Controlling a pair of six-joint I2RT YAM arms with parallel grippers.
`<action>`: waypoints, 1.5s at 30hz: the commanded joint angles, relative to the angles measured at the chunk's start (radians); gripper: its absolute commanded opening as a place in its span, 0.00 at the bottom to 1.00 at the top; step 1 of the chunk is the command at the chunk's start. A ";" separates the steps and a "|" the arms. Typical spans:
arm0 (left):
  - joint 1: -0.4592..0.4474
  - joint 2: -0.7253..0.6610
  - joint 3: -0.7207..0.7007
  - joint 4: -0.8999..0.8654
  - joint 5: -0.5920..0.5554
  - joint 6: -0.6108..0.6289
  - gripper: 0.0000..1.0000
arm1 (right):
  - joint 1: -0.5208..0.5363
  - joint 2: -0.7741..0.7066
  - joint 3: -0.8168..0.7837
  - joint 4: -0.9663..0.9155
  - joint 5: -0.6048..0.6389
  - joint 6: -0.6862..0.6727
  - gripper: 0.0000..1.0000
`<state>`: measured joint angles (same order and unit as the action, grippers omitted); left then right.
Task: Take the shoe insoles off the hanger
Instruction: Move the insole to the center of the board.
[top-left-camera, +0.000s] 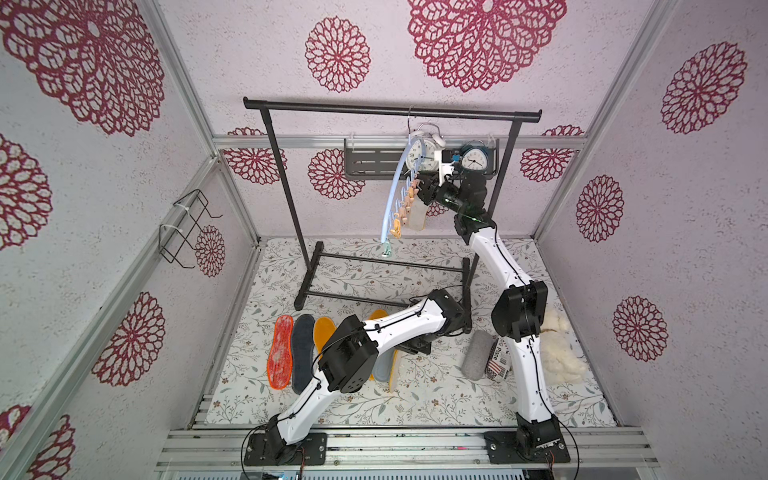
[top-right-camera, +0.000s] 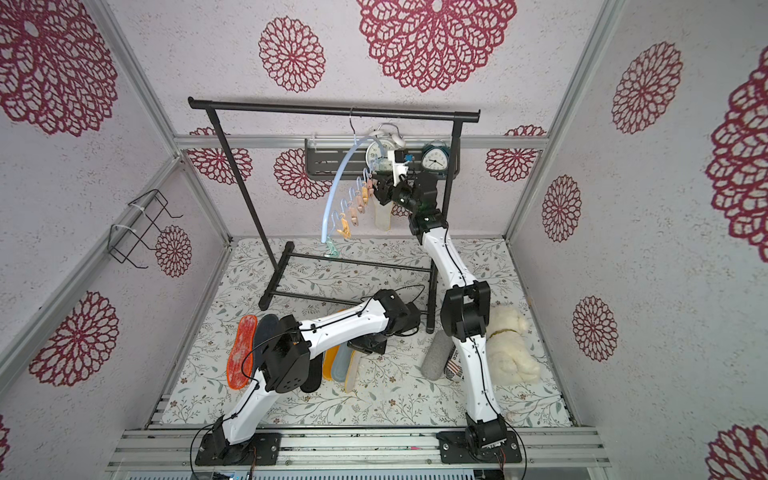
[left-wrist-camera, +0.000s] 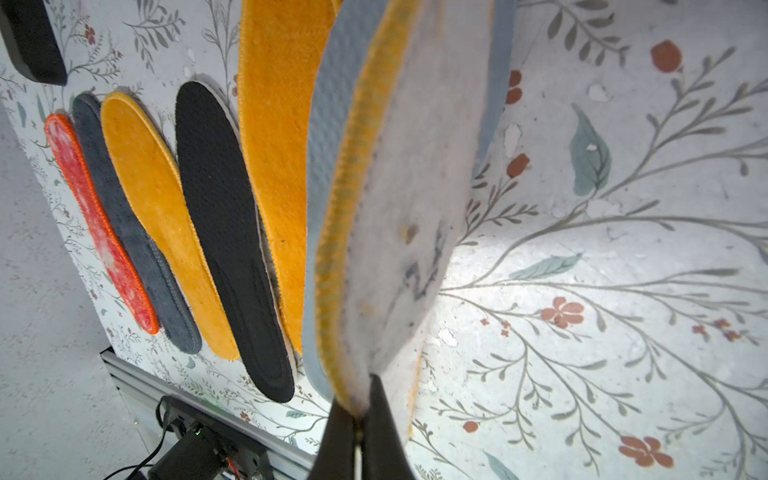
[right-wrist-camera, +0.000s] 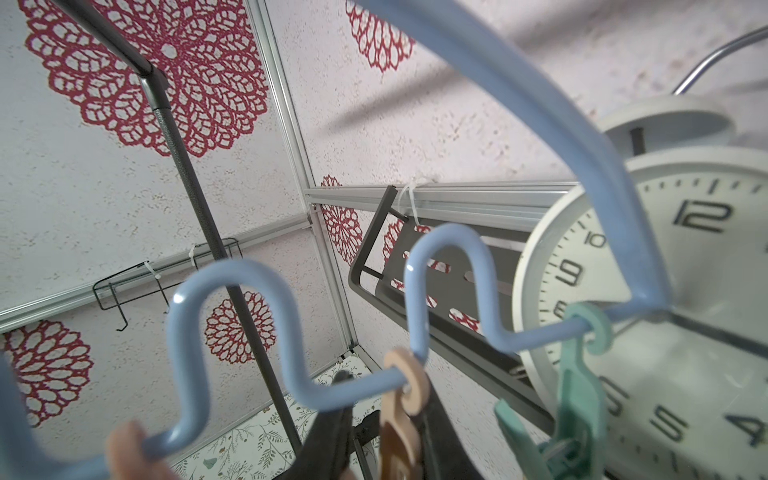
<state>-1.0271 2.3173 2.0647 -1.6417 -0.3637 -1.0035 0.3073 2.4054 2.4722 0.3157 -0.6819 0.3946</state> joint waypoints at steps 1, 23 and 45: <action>0.013 0.011 0.007 -0.131 -0.029 -0.006 0.00 | -0.033 -0.043 0.031 0.028 -0.001 0.035 0.00; 0.018 0.117 0.064 -0.129 0.012 -0.012 0.00 | -0.075 -0.048 -0.002 0.071 -0.014 0.096 0.00; 0.016 0.323 0.384 -0.129 -0.028 0.091 0.00 | -0.071 -0.057 -0.009 0.053 0.002 0.086 0.00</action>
<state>-0.9791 2.6141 2.4092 -1.6382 -0.4187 -0.9352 0.2573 2.4054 2.4699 0.3622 -0.7071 0.4721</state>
